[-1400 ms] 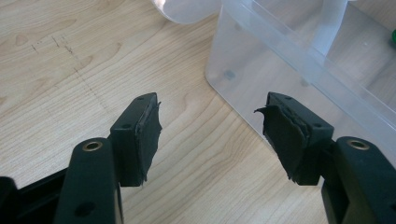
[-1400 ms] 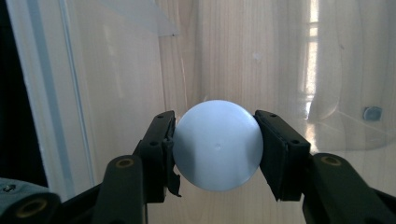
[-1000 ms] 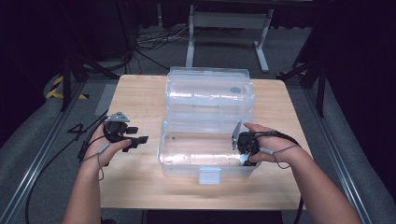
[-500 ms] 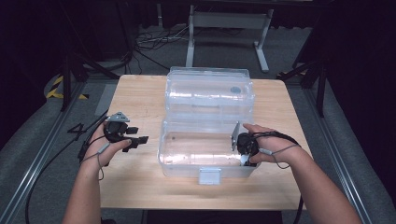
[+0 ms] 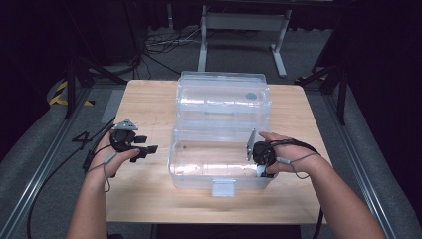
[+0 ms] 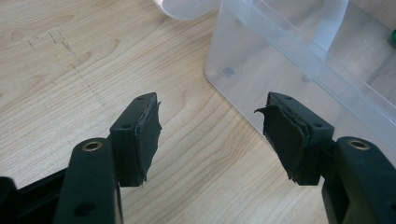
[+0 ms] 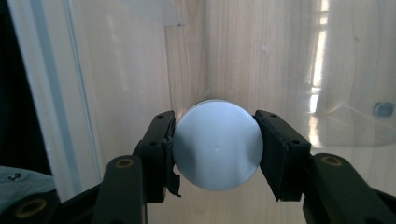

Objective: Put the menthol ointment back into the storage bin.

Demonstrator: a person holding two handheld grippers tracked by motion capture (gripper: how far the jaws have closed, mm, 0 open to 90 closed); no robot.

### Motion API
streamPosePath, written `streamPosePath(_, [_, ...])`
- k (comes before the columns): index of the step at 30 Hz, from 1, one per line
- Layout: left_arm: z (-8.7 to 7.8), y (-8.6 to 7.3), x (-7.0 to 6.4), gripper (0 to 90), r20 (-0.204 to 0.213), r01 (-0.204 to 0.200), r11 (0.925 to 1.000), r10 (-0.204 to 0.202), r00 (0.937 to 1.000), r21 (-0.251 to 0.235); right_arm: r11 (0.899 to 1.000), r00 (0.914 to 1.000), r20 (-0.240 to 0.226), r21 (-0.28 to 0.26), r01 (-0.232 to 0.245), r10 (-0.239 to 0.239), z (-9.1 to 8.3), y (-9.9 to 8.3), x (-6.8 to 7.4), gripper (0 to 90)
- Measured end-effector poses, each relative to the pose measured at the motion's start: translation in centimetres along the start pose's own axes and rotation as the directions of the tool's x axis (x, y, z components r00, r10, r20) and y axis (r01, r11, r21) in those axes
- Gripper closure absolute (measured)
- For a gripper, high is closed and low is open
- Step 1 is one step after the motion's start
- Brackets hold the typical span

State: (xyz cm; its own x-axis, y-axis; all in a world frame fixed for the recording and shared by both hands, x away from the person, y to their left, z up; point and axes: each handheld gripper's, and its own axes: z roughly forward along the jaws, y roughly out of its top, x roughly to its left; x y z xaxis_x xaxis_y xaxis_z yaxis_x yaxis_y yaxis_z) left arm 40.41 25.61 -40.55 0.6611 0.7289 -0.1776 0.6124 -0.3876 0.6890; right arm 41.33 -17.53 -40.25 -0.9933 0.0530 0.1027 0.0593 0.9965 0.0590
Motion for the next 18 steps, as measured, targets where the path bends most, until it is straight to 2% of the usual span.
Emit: streamPosePath(18, [-0.10,-0.01,-0.03,36.9,0.000,-0.001,1.0000,0.001,1.0000,0.004,1.000,0.9995,-0.020,0.002,-0.022,0.022,-0.01,-0.03,-0.14,49.0])
